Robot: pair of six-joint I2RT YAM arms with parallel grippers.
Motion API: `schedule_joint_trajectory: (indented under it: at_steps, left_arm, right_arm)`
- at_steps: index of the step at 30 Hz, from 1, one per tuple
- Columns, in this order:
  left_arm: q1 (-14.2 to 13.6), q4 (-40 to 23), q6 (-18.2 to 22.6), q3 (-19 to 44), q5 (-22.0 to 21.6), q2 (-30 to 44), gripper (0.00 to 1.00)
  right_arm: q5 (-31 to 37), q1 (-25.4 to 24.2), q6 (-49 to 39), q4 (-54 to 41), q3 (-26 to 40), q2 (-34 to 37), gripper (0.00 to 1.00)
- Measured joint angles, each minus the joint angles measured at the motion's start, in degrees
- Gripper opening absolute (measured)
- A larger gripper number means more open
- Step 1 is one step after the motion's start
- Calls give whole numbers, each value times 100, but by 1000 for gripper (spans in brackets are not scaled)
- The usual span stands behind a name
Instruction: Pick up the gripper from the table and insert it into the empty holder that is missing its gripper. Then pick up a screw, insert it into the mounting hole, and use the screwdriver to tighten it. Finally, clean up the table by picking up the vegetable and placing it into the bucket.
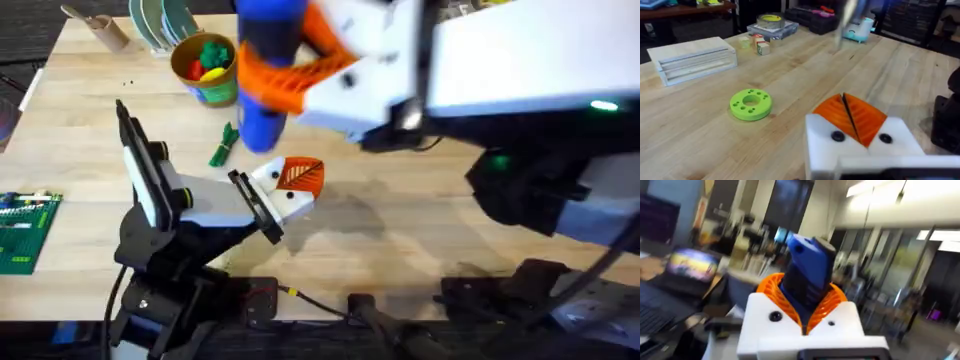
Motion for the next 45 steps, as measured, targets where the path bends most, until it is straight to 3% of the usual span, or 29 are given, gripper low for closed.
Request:
schedule_joint_trajectory:
  at_steps: [3, 7, 11, 16, 25, 29, 35, 44, 45]
  left_arm:
    - [0, 0, -2, 0, 0, 1, 16]
    - [0, 0, -2, 0, -2, 0, 16]
    - [0, 0, -11, 0, -2, 1, 16]
    - [0, 0, -17, 0, -2, 1, 16]
    - [0, 0, -17, 0, -2, 1, 16]
    - [0, 0, -17, 0, -3, 0, 16]
    - [0, 0, -17, 0, -4, 1, 16]
    - [0, 0, -17, 0, -4, -1, 16]
    - [0, 0, -17, 0, -4, -1, 16]
  right_arm:
    - [22, -177, -1, 659, 22, -183, 30]
    - [77, -526, -26, 422, 115, -308, 30]
    - [231, -961, -580, -718, 122, -262, 30]
    - [903, -1725, -2192, -2341, 211, 149, 30]
    - [1531, -3014, -4959, -4812, 1537, 1647, 29]
    - [2070, -3112, -6166, -5497, 1951, 2060, 29]
    - [3019, -2974, -7711, -6638, 2057, 2508, 29]
    - [3845, -2966, -8194, -7235, 2057, 3280, 38]
    - [3871, -2966, -8108, -7240, 2057, 3282, 134]
